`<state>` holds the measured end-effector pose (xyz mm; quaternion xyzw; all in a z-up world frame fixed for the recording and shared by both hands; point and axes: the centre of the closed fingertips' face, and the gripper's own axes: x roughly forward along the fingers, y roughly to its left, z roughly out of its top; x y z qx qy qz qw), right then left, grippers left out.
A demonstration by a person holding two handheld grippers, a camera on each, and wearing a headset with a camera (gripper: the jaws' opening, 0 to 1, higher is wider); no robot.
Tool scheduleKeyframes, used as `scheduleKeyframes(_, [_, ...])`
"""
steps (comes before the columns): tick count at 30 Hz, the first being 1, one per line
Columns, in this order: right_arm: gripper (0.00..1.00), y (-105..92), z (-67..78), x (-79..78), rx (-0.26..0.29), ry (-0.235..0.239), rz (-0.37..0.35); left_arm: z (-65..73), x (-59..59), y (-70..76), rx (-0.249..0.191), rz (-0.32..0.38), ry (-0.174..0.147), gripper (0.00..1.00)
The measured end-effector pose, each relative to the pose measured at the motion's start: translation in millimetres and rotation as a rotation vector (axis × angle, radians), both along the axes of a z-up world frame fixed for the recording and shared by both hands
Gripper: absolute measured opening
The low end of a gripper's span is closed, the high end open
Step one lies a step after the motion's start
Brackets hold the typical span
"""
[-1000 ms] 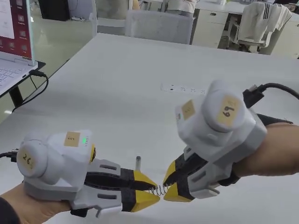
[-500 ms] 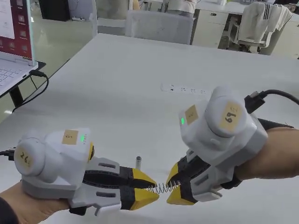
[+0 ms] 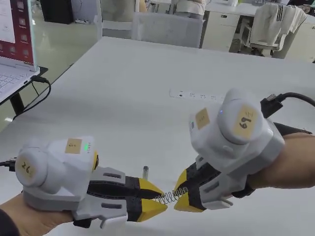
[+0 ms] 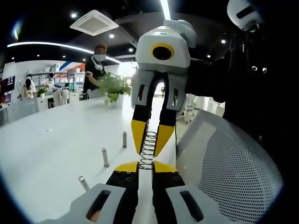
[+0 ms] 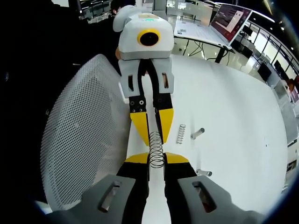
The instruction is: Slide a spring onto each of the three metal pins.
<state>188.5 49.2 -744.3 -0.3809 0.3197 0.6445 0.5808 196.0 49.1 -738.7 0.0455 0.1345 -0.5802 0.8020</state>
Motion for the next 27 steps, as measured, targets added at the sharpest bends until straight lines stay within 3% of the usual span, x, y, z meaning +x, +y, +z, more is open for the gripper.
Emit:
scheduleKeyframes(9, [0.09,7.9,6.6,-5.0,0.004,0.01,0.005,-3.1,-2.8,-3.6,0.011,-0.009,0.002,0.02])
scheduleKeyframes(27, [0.08,10.3,6.6,-6.9,-0.023,-0.006,0.027,-6.5,-3.1,-8.1,0.015,-0.018,0.003,0.03])
